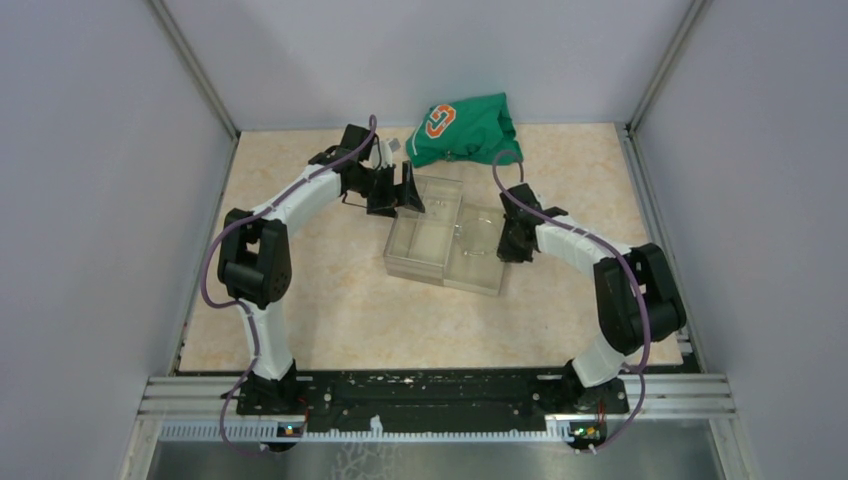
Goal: Organize the mixed jewelry
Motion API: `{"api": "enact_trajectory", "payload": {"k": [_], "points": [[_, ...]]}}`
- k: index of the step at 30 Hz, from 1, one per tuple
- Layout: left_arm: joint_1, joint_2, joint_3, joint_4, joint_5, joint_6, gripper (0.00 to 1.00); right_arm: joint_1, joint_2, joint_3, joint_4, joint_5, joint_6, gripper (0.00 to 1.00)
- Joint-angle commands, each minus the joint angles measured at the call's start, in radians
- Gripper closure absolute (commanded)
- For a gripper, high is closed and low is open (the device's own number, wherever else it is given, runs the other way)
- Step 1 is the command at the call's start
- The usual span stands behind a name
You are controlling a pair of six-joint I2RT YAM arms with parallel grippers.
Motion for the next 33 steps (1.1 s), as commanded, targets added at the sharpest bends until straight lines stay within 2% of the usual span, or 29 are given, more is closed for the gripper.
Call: {"api": "enact_trajectory", "payload": {"k": [1, 16, 33], "points": [[-0.008, 0.009, 0.004, 0.029, 0.046, 0.008, 0.05, 0.016, 0.007, 0.060, 0.045, -0.004, 0.011, 1.00], [-0.008, 0.029, 0.036, 0.023, 0.069, 0.020, 0.05, 0.034, -0.009, 0.073, 0.073, -0.014, -0.025, 1.00], [-0.009, 0.033, 0.038, 0.021, 0.099, 0.007, 0.06, 0.083, 0.048, 0.143, 0.090, -0.051, -0.005, 1.00]]}}
